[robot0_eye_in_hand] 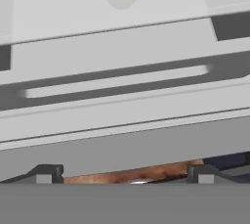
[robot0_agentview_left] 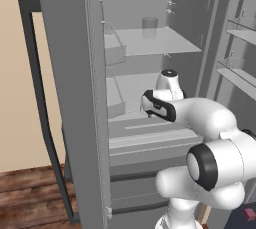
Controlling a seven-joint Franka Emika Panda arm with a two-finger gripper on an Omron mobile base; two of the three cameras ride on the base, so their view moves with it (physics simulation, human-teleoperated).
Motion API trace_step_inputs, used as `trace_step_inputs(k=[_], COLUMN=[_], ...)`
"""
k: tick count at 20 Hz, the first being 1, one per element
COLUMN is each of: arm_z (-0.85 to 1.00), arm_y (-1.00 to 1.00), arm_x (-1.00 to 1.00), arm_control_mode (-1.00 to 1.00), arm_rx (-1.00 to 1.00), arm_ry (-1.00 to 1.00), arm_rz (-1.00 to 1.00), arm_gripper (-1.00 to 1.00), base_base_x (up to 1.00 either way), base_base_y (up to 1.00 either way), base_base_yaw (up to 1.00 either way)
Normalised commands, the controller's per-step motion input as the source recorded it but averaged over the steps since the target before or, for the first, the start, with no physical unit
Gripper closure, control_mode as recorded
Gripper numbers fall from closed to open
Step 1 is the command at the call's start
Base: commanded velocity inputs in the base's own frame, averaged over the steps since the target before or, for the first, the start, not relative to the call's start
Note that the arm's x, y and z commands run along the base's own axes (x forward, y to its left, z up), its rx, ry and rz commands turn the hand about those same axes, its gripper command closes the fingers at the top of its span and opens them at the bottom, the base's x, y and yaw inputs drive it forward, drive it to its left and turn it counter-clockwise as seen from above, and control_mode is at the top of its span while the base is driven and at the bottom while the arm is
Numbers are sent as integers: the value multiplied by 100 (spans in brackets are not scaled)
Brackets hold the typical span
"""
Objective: Fully open the fridge drawer.
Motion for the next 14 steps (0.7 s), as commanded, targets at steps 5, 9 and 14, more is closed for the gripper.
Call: trace_step_inputs(k=[5,9,14], arm_z=[-6,0,-4], arm_y=[0,0,0], arm_x=[0,1,5], arm_control_mode=[-100,-100,-100], arm_rx=[0,0,0], arm_ry=[-4,-4,-1], arm_rz=[0,0,0], arm_gripper=[-100,-100,-100], base_base_x=[0,0,0], base_base_y=[0,0,0], base_base_yaw=[0,0,0])
